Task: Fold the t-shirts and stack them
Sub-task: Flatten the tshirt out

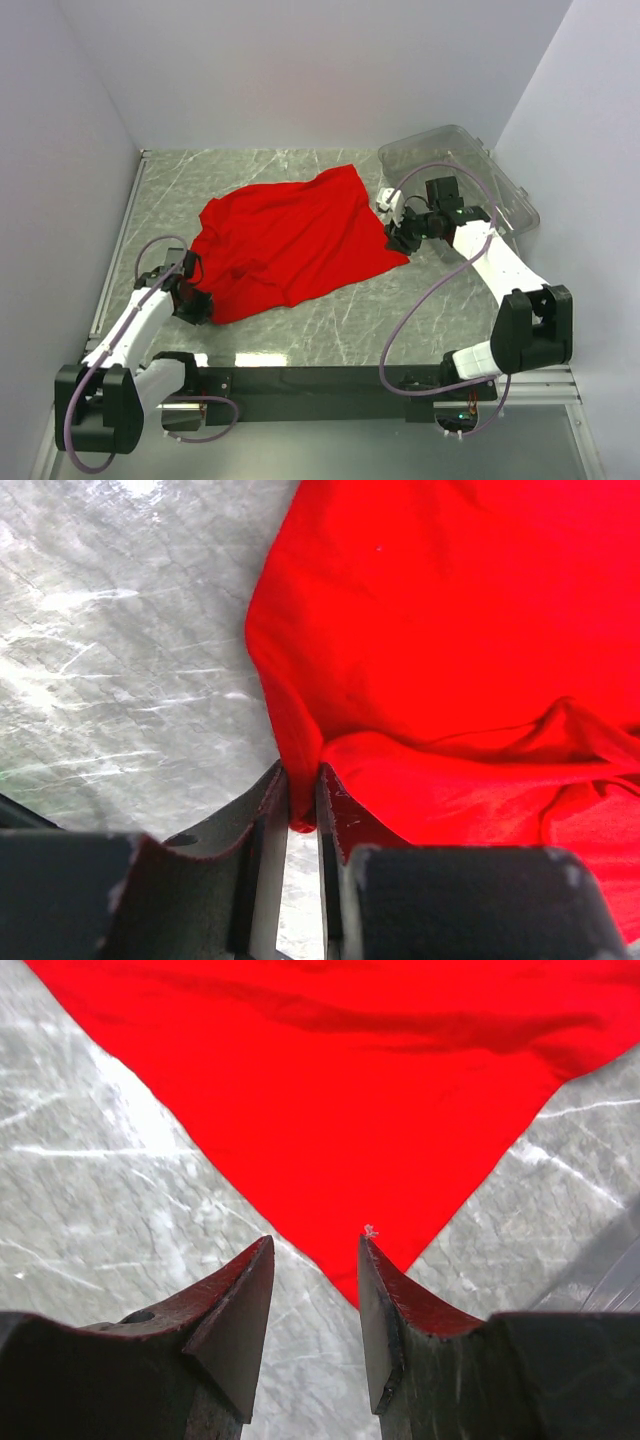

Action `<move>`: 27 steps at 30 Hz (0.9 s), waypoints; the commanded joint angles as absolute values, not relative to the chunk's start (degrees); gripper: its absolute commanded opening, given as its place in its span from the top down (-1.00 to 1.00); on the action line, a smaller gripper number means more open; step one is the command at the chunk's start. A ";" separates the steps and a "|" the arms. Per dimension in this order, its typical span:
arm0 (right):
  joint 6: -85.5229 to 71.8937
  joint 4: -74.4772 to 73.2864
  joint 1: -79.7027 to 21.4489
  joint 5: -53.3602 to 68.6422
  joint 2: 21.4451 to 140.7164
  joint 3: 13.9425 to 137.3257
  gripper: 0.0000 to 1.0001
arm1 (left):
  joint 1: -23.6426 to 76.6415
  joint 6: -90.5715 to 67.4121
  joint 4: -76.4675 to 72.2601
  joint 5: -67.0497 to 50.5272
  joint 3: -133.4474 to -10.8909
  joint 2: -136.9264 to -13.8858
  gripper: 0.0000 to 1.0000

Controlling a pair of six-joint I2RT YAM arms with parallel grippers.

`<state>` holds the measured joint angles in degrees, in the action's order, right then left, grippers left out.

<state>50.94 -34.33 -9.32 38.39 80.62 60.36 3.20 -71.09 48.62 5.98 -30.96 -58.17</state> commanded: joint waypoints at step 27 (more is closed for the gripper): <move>69.70 -42.10 -7.64 17.49 101.51 67.85 0.02 | 3.43 -71.46 50.01 5.45 -30.94 -48.87 0.99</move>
<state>68.10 -42.44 -7.18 19.20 100.64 66.17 3.20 -71.16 49.80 5.65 -30.96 -49.76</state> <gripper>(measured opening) 0.489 0.031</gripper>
